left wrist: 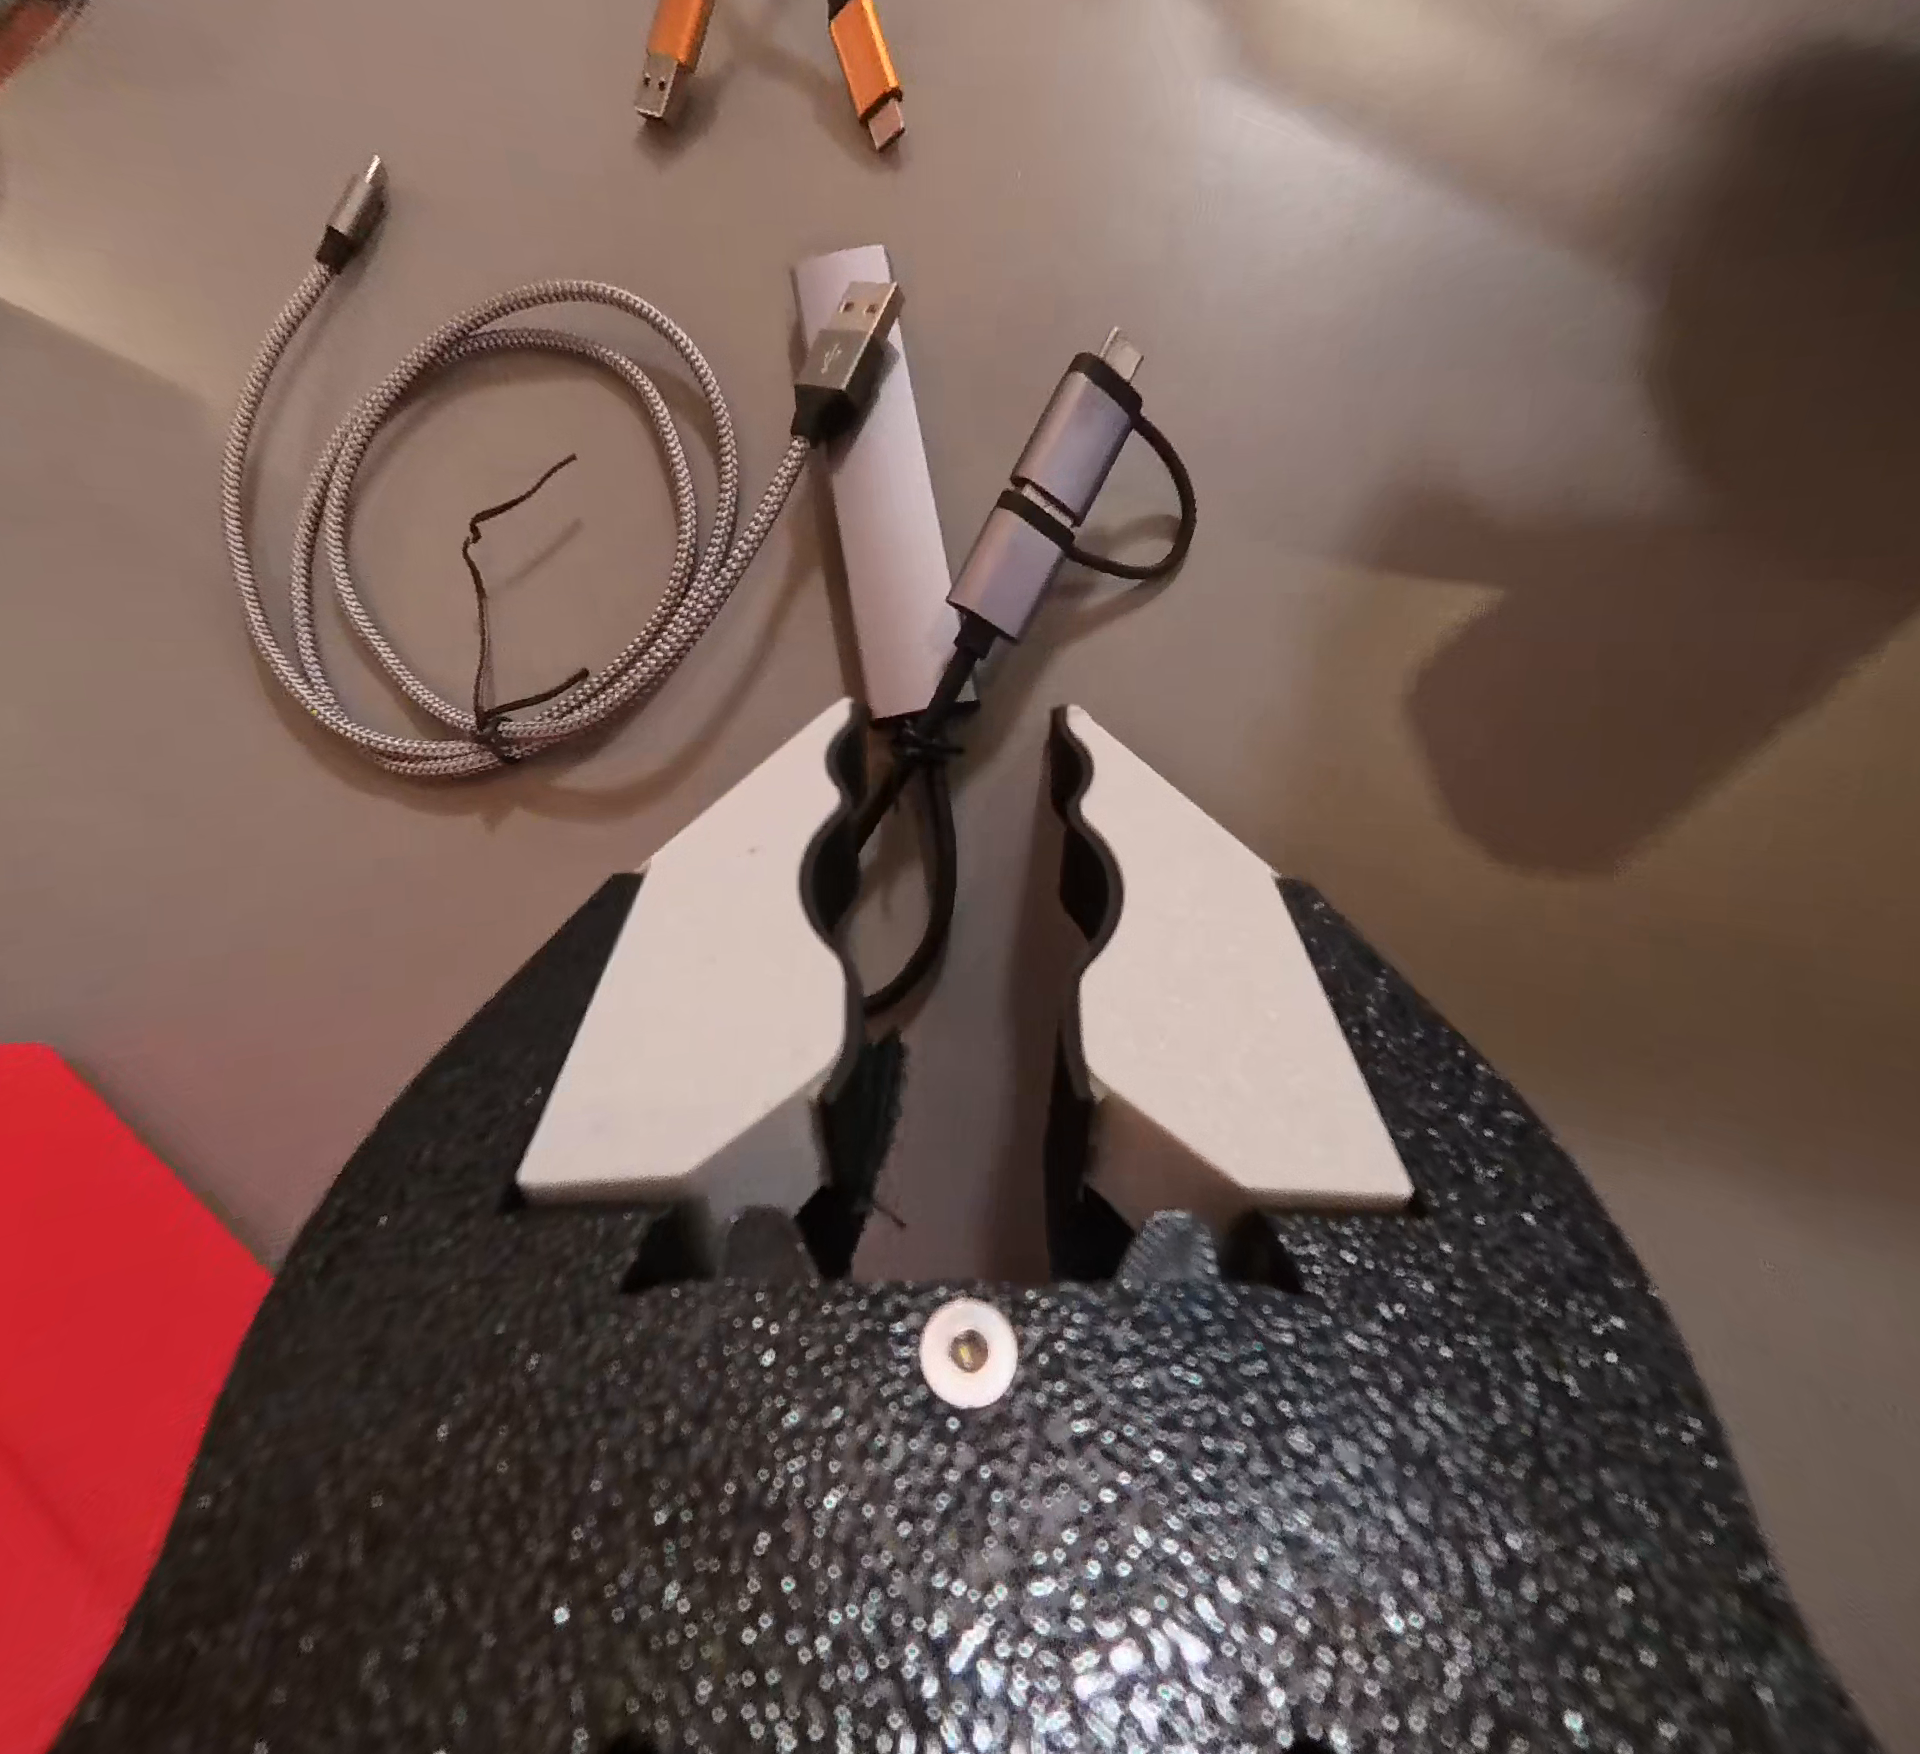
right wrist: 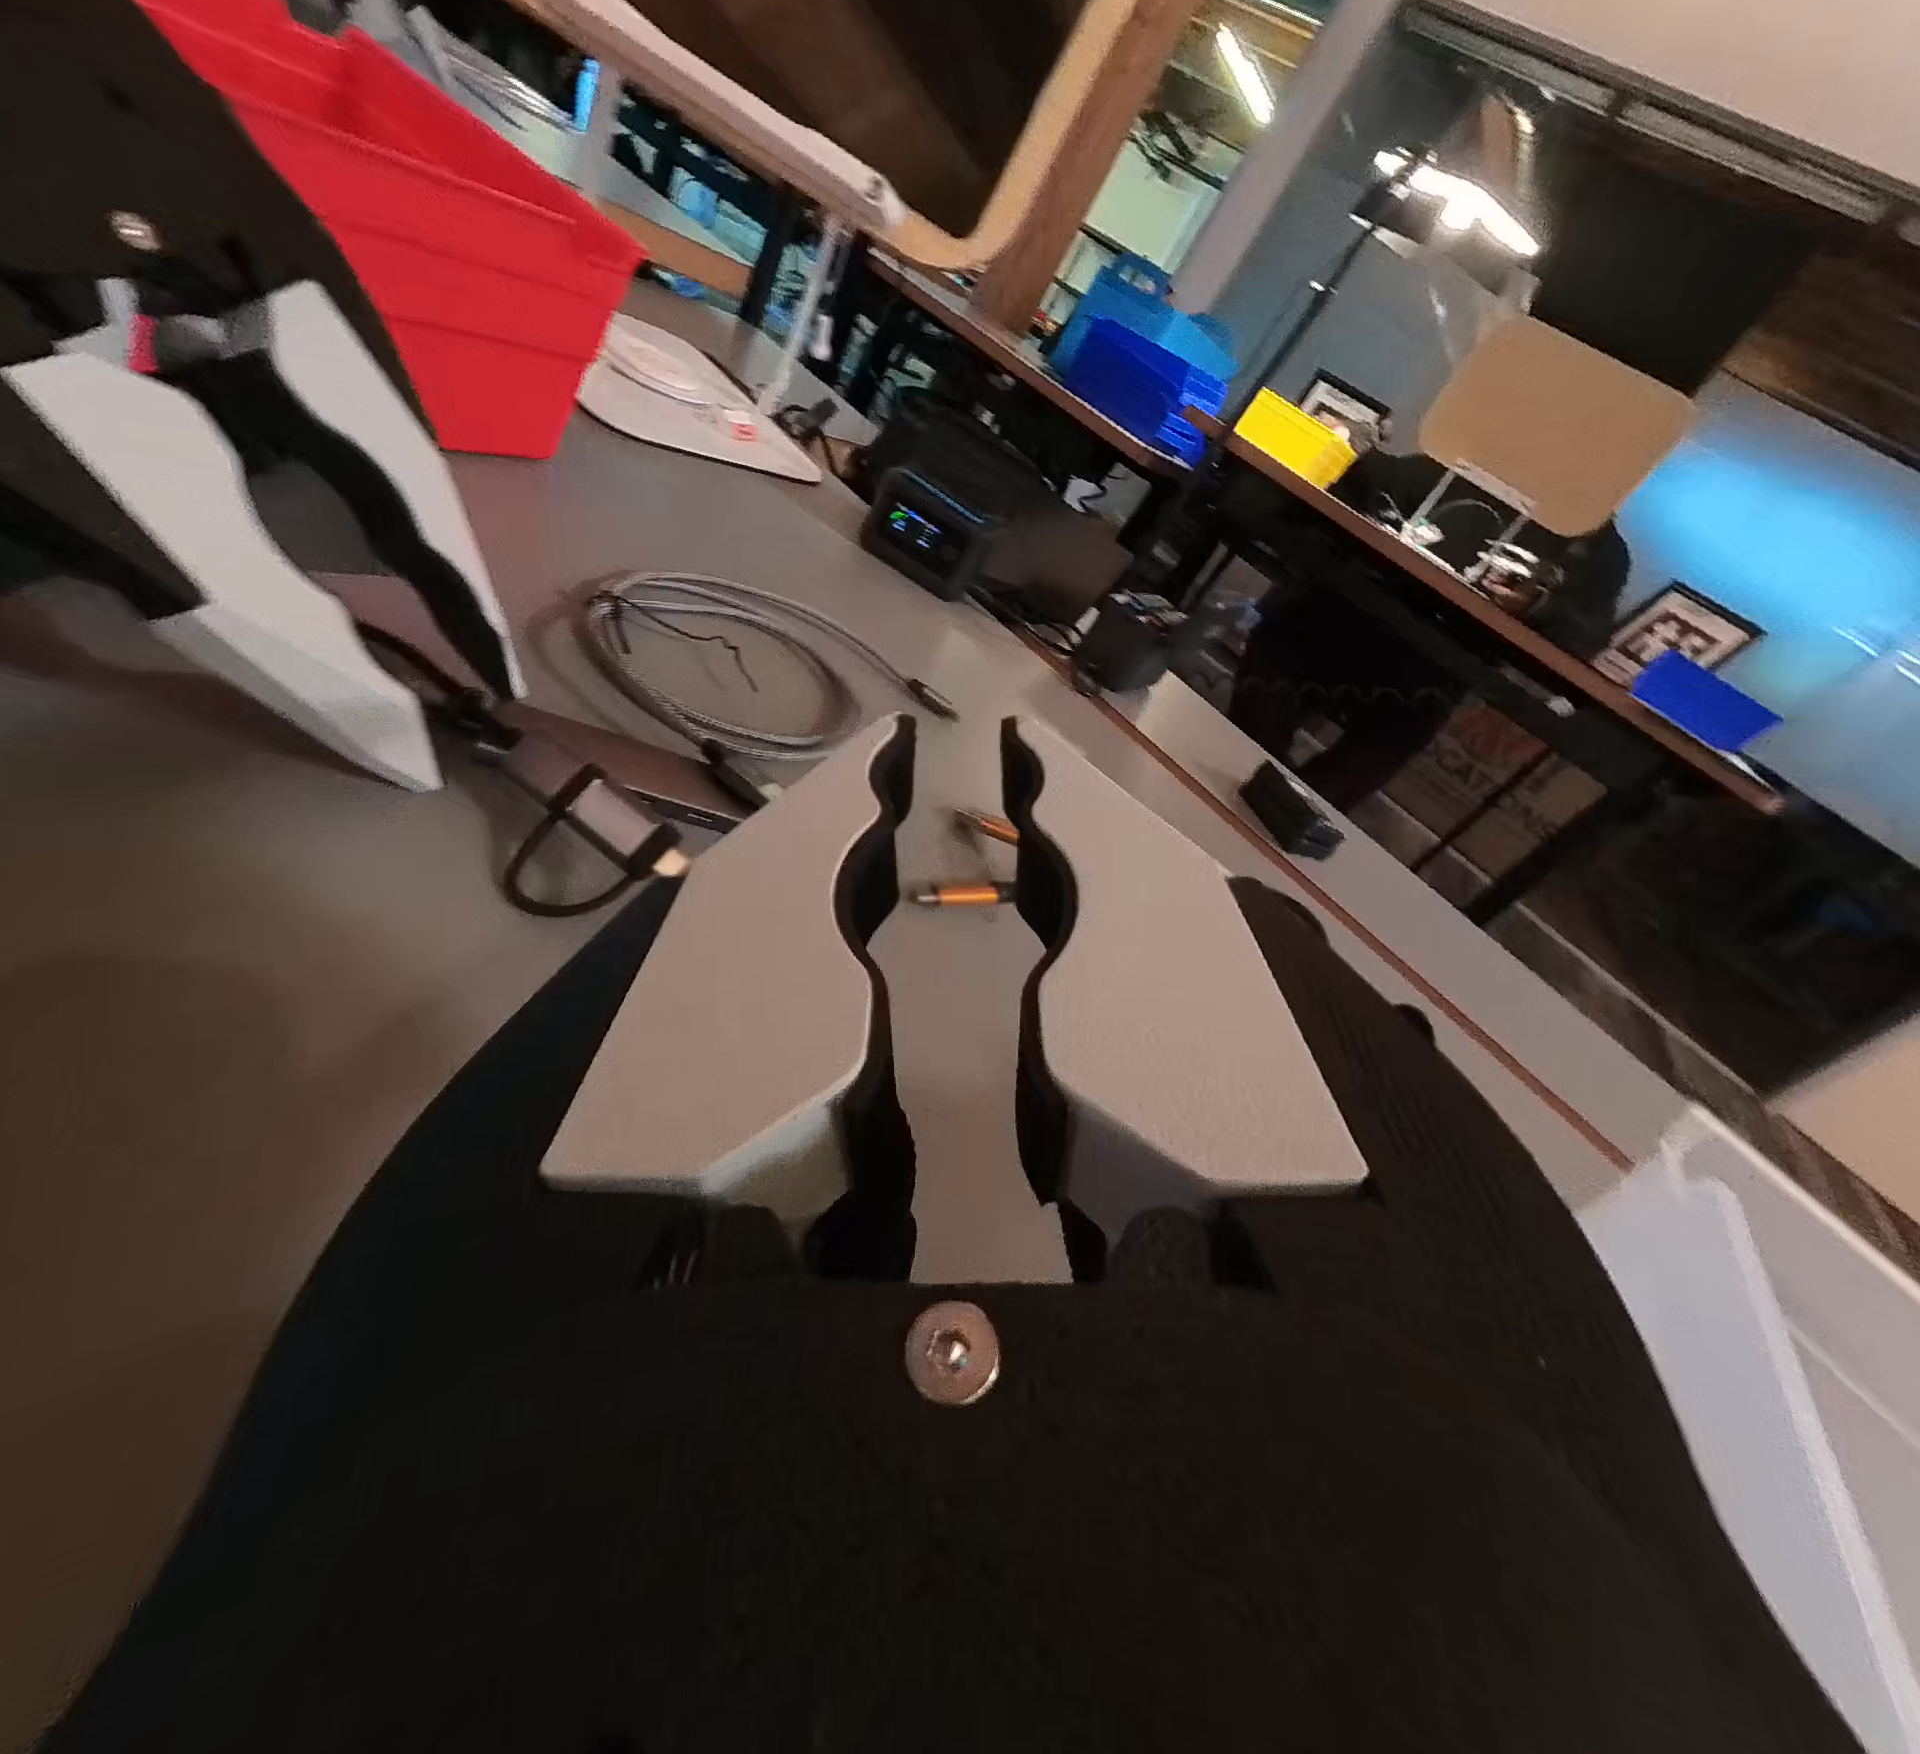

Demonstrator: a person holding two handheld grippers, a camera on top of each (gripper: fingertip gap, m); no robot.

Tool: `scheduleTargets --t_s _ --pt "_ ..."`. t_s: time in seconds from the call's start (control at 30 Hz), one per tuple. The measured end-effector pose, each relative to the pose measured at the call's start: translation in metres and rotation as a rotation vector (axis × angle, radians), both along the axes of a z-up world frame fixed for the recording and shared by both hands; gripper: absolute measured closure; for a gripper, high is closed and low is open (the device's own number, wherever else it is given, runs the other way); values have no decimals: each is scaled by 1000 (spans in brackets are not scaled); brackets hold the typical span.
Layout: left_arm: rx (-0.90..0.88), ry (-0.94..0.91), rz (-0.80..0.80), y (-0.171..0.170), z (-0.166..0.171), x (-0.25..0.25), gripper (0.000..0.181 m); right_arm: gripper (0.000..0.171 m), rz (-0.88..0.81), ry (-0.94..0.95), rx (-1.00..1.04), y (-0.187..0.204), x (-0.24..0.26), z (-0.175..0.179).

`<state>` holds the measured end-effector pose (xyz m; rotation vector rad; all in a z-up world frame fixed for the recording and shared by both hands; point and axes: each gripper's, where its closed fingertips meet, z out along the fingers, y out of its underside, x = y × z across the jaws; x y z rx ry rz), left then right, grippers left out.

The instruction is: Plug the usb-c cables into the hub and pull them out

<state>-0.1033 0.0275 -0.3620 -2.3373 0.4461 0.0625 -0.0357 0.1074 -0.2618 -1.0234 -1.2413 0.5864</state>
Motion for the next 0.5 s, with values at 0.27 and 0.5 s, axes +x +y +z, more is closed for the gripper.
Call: scheduleTargets --t_s 0.27,0.5 --pt "-17 68 -15 -2 1 -3 166 152 190 -120 96 -40 -15 -19" --pt "-52 4 13 -15 8 8 169 141 349 -257 246 -81 -22 -42"
